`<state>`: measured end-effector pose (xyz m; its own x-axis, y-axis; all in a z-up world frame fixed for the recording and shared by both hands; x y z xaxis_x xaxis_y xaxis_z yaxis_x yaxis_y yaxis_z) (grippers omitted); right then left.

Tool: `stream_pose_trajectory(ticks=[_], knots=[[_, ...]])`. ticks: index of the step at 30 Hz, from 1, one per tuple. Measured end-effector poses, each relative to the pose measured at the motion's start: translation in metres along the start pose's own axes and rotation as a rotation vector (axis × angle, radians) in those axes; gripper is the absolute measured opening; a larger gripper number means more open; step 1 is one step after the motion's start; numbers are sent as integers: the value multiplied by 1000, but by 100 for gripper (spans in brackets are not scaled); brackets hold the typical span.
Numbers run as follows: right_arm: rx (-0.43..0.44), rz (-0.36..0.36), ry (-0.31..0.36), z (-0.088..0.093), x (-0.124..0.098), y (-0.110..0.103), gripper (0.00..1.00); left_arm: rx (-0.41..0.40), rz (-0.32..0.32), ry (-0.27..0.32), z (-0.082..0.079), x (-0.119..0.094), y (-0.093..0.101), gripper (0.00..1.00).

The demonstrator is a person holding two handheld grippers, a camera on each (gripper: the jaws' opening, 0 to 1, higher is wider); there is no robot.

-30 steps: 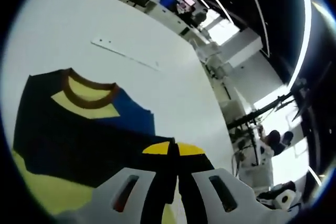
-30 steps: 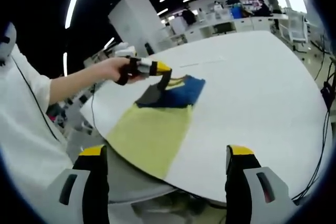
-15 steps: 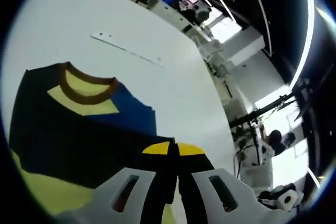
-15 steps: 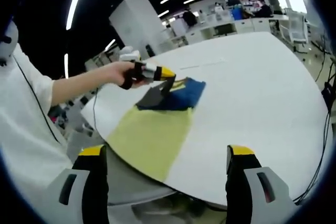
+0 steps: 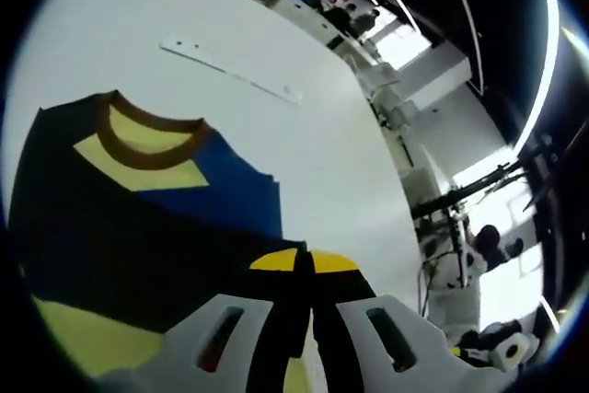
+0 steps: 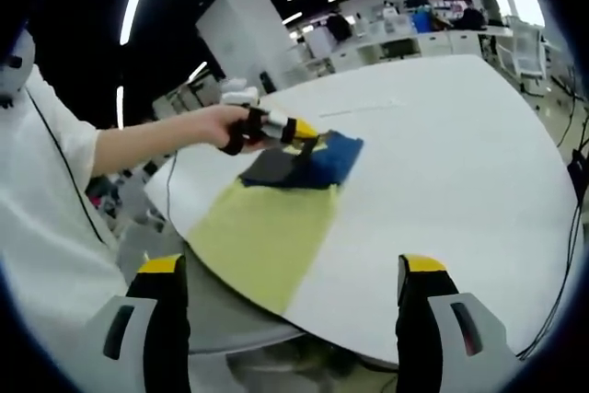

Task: Fold the garment on the visible template until the final outline fits inside the template.

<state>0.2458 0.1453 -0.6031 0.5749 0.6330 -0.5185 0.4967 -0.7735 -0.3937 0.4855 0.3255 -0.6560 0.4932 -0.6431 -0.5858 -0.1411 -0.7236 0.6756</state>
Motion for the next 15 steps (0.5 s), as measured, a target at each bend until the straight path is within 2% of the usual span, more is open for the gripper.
stream_pose_trajectory(ticks=[15], knots=[[-4, -20, -7, 0, 5, 7, 96, -15, -17, -24, 6, 17, -5, 0]])
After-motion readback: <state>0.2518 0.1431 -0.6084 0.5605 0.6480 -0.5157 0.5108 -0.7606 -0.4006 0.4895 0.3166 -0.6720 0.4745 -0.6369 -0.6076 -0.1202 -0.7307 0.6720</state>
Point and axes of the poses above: the point that each gripper's makers call its tool centre point, and the gripper's own axes: x roughly forward along the fingers, y roughly to its right, z roughly out of its underside, the point moved 4 cm from there along -x, roughly backward along the fingers, and after that the axes turned 2 degrees about z, right-handed, at the moved point
